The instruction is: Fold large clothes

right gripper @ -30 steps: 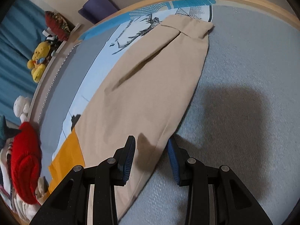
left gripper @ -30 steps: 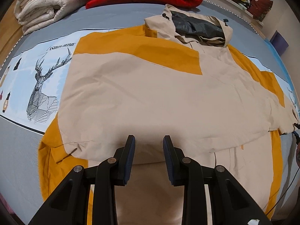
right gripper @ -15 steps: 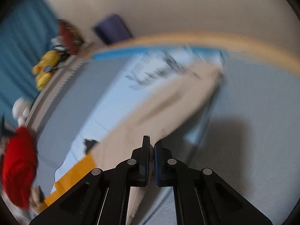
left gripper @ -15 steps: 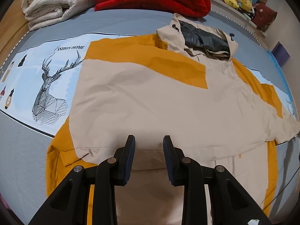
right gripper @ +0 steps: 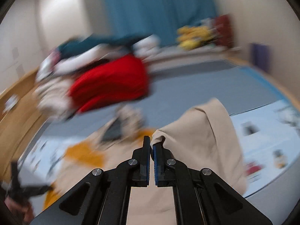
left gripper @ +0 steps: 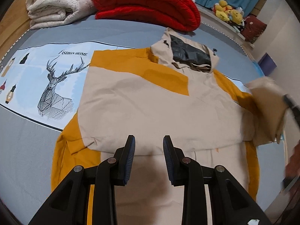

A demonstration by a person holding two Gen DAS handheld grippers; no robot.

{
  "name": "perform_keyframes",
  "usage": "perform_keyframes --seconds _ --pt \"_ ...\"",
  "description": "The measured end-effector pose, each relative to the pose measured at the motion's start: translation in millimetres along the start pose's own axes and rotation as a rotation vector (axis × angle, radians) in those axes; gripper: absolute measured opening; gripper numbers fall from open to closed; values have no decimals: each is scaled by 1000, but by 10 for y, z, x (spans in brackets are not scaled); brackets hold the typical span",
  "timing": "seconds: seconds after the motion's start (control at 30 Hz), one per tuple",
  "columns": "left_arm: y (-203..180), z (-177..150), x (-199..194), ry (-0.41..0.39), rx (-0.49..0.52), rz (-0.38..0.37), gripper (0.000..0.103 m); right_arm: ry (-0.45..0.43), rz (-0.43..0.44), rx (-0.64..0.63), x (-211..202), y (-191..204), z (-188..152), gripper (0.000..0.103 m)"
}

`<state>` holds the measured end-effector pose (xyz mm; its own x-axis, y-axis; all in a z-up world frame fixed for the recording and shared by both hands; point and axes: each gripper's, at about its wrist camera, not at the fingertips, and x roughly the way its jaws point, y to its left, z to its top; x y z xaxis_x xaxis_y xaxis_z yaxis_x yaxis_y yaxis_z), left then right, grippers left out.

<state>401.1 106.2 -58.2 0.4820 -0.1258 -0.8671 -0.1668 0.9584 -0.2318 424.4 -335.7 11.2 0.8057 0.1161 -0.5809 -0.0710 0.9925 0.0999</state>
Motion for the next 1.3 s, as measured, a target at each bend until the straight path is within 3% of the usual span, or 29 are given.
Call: perform_keyframes --seconds 0.13,0.2,0.3,0.37,0.47,0.53,0.6,0.73,0.87,1.13,1.3 --pt "-54 -111 -4 33 3 -36 32 232 109 -74 426 603 -648 8" --pt "-86 -172 8 50 2 -48 34 343 106 -62 607 707 -952 11" --pt "-127 -246 1 63 9 -62 34 412 51 -39 716 702 -1170 13" --pt "-152 -265 -9 62 21 -60 34 411 42 2 681 676 -1143 15" --pt "-161 -233 -17 57 20 -66 34 381 23 13 513 659 -980 27" --pt "-161 -195 -13 50 17 -64 34 369 -2 -20 374 705 -856 46" --pt "-142 -163 18 49 12 -57 35 349 -48 -44 238 743 -744 57" --pt "-152 -125 103 54 3 -39 35 302 -80 -53 75 786 -663 57" --pt "-238 -133 156 59 25 -31 35 258 -127 53 -14 403 -797 57" --pt "-387 -135 167 47 75 -32 35 376 -232 385 146 -740 -1100 57" --pt "-456 -170 220 48 94 -34 35 465 -148 572 394 -1080 -1323 57"
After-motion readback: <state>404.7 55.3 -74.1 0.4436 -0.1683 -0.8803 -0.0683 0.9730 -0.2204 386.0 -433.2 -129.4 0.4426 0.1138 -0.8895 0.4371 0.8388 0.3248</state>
